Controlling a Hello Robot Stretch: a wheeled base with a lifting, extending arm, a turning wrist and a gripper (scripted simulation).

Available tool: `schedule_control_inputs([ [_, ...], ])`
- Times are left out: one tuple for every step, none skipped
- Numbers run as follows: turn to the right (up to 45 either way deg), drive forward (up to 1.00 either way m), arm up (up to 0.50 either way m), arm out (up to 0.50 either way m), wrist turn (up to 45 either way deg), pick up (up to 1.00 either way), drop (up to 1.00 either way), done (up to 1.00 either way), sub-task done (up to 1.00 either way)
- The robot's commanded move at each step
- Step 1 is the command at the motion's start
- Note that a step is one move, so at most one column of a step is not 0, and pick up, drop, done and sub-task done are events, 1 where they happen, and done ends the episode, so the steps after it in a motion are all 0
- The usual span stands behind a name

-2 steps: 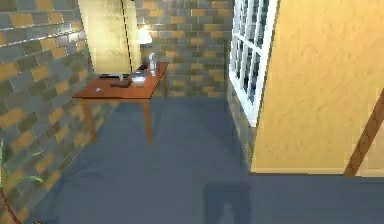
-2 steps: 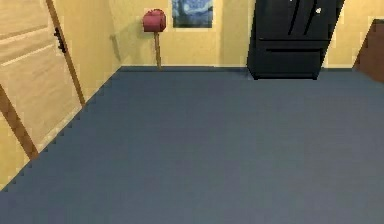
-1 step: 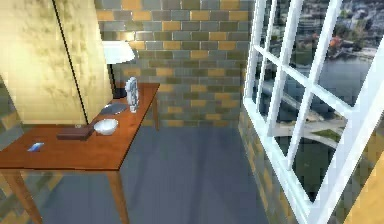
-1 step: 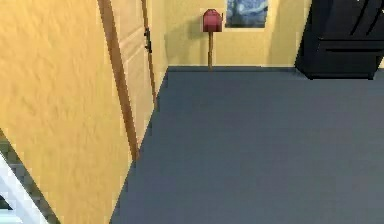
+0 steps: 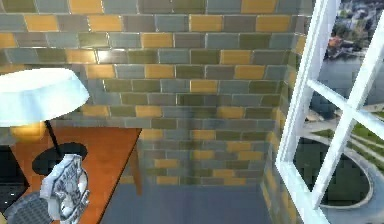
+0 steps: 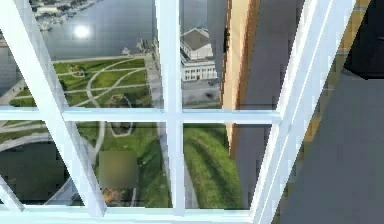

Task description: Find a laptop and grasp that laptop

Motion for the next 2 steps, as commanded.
schedule_control_inputs([
  [-9.0, 0.0, 0.0, 0.0, 0.0, 0.0, 0.0, 0.0, 0.0],
  [0.0, 0.2, 0.0, 0.0, 0.0, 0.0, 0.0, 0.0, 0.0],
])
